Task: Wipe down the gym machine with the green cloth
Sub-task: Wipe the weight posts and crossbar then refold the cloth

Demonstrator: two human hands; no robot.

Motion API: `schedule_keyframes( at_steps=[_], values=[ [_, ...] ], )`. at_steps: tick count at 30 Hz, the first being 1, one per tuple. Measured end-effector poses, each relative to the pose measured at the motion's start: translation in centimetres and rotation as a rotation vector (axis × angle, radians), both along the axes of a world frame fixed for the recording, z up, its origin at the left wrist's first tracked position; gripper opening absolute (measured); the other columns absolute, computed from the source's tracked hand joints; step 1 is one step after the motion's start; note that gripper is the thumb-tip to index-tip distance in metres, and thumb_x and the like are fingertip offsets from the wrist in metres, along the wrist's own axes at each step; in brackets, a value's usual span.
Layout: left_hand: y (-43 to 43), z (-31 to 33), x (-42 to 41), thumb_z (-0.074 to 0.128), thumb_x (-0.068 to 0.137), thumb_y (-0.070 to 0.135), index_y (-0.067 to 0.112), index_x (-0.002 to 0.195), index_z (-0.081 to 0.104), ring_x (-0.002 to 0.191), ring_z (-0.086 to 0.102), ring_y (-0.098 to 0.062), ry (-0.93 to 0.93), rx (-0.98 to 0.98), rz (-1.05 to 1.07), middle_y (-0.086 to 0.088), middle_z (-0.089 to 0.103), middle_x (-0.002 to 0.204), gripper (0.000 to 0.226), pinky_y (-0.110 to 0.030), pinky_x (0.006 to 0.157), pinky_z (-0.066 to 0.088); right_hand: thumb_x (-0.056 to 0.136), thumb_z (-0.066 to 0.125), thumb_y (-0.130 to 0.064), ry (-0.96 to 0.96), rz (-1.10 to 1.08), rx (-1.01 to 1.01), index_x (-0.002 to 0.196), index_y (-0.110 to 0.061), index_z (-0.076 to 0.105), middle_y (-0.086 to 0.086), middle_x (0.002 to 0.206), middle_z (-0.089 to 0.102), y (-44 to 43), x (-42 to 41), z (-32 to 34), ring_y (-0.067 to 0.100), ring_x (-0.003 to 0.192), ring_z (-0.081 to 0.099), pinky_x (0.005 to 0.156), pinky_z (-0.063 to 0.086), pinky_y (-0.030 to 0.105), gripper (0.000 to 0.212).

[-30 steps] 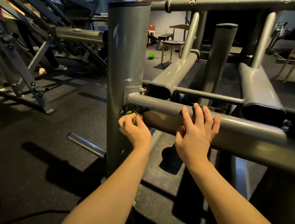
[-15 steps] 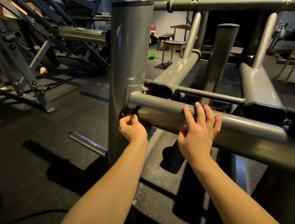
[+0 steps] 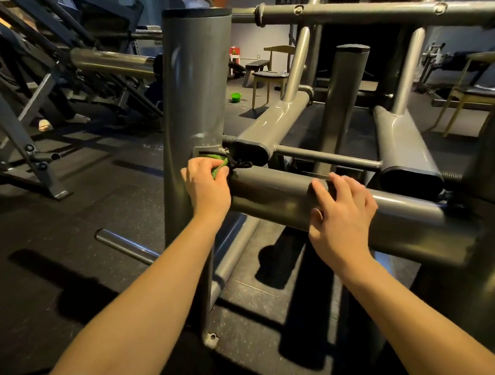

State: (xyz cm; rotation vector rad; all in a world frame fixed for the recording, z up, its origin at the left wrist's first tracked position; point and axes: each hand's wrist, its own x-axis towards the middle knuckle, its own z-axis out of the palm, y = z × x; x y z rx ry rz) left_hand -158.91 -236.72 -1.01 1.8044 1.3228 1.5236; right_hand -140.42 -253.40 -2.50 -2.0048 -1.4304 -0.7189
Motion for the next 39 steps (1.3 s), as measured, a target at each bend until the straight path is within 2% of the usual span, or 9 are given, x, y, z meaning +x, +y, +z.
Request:
schedule_keyframes(
  at_steps=[3,8,11,20,24,29,33,35,39],
  values=[
    [-1.1,-0.1,2.3,0.06,0.099,0.021,0.025,0.103,0.065,0.112,0.043,-0.012,0.132,0.151,-0.07,0.007,0.058,0.113,0.007,-0.028,0.097,0.04,0.082,0.075,-0.03,0.057,-0.074,0.075,0.134,-0.021,0.063,0.006,0.135,0.055,-1.4,1.7,0.5,0.032,0.127,0.041,0.104,0.028,0.047,0.055],
    [-7.5,-0.1,9.6,0.065,0.092,0.016,0.02,0.101,0.068,0.11,0.05,-0.019,0.3,0.386,-0.431,0.006,0.065,0.11,0.01,-0.038,0.092,0.042,0.081,0.076,-0.029,0.14,-0.091,0.097,0.143,-0.016,0.054,0.008,0.135,0.055,-1.7,1.9,0.2,0.032,0.127,0.042,0.104,0.03,0.046,0.068],
    [-7.7,0.5,10.1,0.068,0.09,0.015,0.019,0.1,0.069,0.11,0.052,-0.019,0.363,0.442,-0.538,0.005,0.067,0.111,0.012,-0.04,0.091,0.042,0.08,0.076,-0.025,0.148,-0.092,0.113,0.141,-0.017,0.057,0.008,0.134,0.056,-1.6,1.8,0.2,0.032,0.127,0.043,0.104,0.031,0.047,0.064],
    [-0.4,1.8,3.9,0.061,0.1,0.025,0.021,0.103,0.068,0.11,0.05,-0.018,0.352,0.168,-0.311,0.005,0.064,0.106,0.009,-0.045,0.099,0.042,0.081,0.08,-0.025,0.156,-0.095,0.085,0.133,-0.02,0.065,0.007,0.134,0.058,-1.6,1.5,0.4,0.032,0.128,0.041,0.106,0.032,0.05,0.053],
    [-4.3,0.8,6.9,0.061,0.098,0.021,0.02,0.097,0.063,0.105,0.049,-0.018,0.323,0.241,-0.3,0.002,0.062,0.102,0.003,-0.045,0.091,0.045,0.081,0.081,-0.023,0.164,-0.104,0.075,0.131,-0.019,0.067,0.008,0.134,0.059,-1.7,1.3,0.7,0.034,0.128,0.042,0.104,0.033,0.051,0.053],
    [-7.3,0.1,7.8,0.066,0.093,0.015,0.019,0.099,0.065,0.104,0.048,-0.015,0.353,0.383,-0.377,0.004,0.063,0.104,0.007,-0.035,0.088,0.041,0.081,0.078,-0.023,0.163,-0.085,0.028,0.128,-0.024,0.069,0.006,0.136,0.058,-1.6,0.6,1.0,0.032,0.131,0.038,0.106,0.026,0.05,0.048],
    [-5.8,1.7,5.9,0.066,0.095,0.013,0.015,0.102,0.07,0.103,0.052,-0.015,0.381,0.304,-0.474,0.002,0.064,0.104,0.008,-0.033,0.09,0.047,0.085,0.076,-0.03,0.161,0.043,0.027,0.126,-0.026,0.071,0.002,0.138,0.057,-0.6,-1.8,1.7,0.029,0.133,0.036,0.105,0.025,0.048,0.042],
    [-5.4,2.8,4.4,0.063,0.097,0.013,0.015,0.105,0.071,0.1,0.055,-0.01,0.287,0.148,-0.513,0.004,0.064,0.104,0.011,-0.025,0.089,0.048,0.09,0.073,-0.034,0.287,0.154,0.036,0.134,-0.027,0.065,-0.003,0.137,0.057,0.1,-3.1,2.1,0.023,0.131,0.04,0.103,0.03,0.043,0.046],
    [-4.7,3.7,0.7,0.056,0.103,0.019,0.018,0.119,0.069,0.103,0.061,-0.003,0.125,-0.087,-0.564,0.008,0.065,0.111,0.02,-0.019,0.089,0.051,0.095,0.069,-0.031,0.691,0.462,0.067,0.143,-0.026,0.057,-0.015,0.136,0.055,1.8,-6.5,3.8,-0.004,0.122,0.052,0.101,0.041,0.011,0.05]
  ],
)
